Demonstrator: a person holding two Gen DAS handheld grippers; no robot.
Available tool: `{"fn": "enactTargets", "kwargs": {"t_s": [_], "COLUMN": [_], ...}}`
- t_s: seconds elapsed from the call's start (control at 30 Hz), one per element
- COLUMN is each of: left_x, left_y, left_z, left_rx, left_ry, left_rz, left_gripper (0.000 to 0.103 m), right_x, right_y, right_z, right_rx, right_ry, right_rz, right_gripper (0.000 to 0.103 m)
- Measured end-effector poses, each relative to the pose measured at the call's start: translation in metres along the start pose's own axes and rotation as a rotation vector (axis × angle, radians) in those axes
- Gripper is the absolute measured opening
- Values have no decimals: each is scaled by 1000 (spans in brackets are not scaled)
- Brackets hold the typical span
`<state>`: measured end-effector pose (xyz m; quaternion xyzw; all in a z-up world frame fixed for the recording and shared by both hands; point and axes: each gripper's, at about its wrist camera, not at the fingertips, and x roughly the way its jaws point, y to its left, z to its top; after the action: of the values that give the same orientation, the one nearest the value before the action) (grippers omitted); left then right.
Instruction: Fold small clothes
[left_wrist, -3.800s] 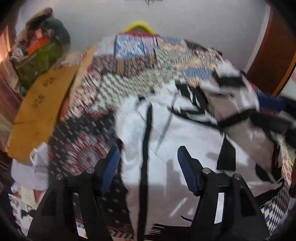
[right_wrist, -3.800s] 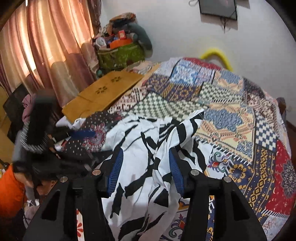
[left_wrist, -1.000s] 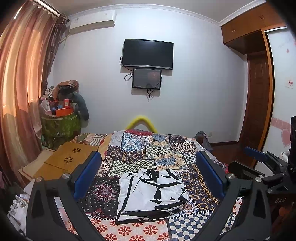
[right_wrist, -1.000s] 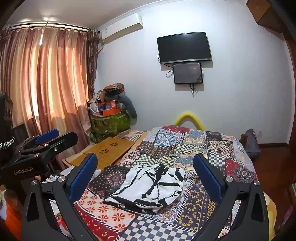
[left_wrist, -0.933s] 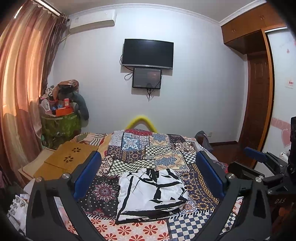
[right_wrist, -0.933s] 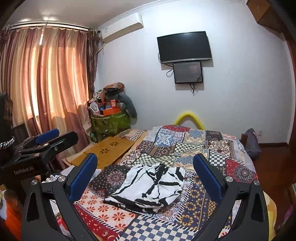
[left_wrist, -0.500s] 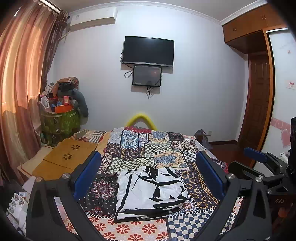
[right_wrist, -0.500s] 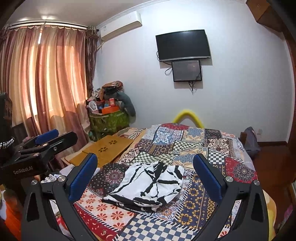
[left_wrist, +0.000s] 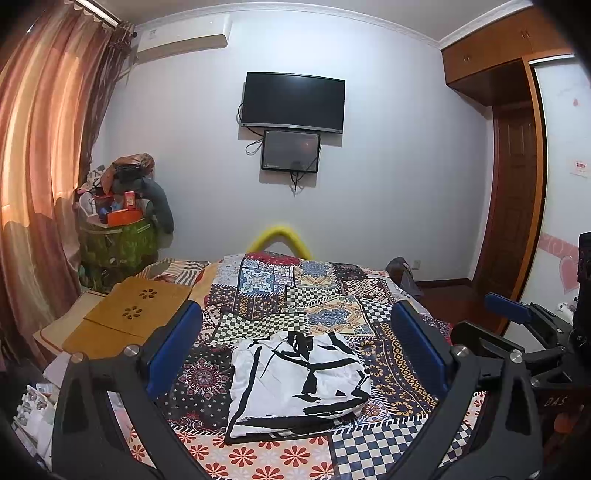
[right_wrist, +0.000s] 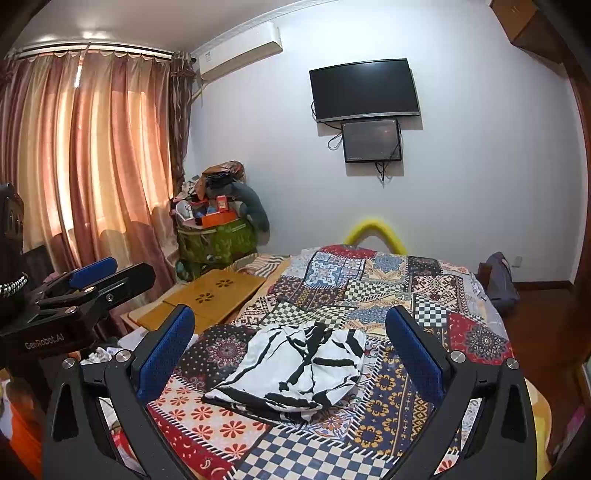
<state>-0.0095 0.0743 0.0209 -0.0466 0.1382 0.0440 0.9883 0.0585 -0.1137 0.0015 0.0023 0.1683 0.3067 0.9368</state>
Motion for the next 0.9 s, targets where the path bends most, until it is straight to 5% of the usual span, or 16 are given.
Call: {"fn": "enactTargets", "kwargs": {"t_s": [0.9], "left_x": [3], "left_y": [-3], "left_z": [-2], "left_rx": [18], "left_ry": [27], "left_rz": [-37], "left_gripper": [103], "right_x": [5], "right_y": [5], "right_z": [-2], "right_rx": [21], "right_ry": [16], "right_rz": [-14], "right_gripper": [103]}}
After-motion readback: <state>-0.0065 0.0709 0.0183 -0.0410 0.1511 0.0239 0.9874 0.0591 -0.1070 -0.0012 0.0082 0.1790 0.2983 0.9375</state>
